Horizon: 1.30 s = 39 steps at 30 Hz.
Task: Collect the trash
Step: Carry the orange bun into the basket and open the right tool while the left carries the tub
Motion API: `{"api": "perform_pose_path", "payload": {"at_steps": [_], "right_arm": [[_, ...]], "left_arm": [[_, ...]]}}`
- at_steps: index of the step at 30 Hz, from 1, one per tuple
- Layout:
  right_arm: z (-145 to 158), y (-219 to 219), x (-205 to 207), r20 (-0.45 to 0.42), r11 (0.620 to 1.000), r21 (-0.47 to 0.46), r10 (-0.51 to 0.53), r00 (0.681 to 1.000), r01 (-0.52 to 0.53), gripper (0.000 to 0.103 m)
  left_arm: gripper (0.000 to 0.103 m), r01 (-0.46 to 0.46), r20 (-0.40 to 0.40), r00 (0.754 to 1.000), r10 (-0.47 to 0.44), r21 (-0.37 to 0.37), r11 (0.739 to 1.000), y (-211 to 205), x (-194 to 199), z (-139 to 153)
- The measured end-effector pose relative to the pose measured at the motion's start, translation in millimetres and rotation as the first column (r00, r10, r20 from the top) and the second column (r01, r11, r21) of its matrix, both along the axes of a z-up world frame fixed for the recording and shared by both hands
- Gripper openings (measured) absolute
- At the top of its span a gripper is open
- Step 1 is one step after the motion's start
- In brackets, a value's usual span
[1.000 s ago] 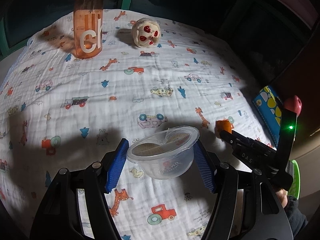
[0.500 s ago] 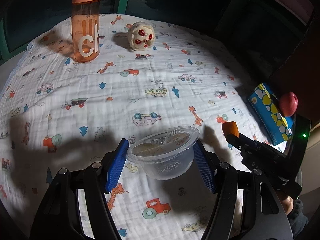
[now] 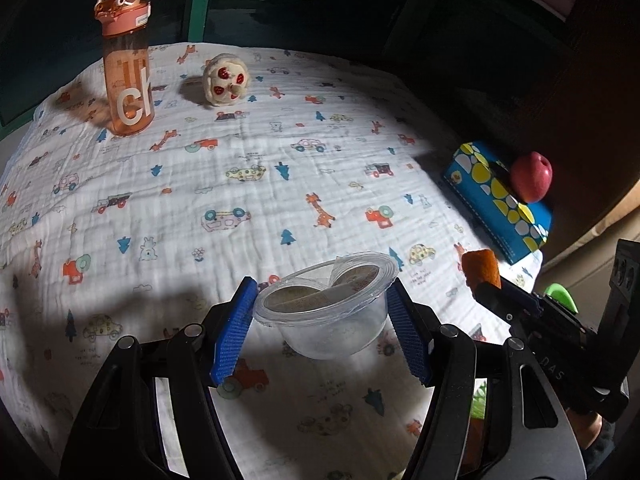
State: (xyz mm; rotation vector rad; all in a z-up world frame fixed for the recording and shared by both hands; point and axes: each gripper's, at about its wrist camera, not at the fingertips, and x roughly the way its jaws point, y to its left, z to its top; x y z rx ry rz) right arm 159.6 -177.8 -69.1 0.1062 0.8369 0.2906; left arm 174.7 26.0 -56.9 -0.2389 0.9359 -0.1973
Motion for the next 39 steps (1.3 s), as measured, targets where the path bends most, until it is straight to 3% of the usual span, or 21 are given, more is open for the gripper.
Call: {"api": "perform_pose_path", "payload": {"at_steps": [14,26,39], "right_arm": [[20.6,-105.5,-95.4,0.035,0.981,0.019,-0.191,0.981,0.191,0.029],[8.2,-213.0,-157.6,0.003,0.915,-0.049,-0.401,0.916,0.4,0.029],[-1.2,-259.2,-191.9,0.002,0.853,-0.061,-0.518,0.855,0.518,0.035]], "left_arm": [[0.065,0.155,0.03,0.988,-0.155,-0.006,0.988,-80.9,-25.0,16.4],[0.065,0.275,0.03,0.961,-0.275,0.01,0.961,-147.5,-34.3,20.9],[0.065,0.382,0.039,0.923,-0.383,0.024,0.924,-201.6,-48.0,29.4]]}}
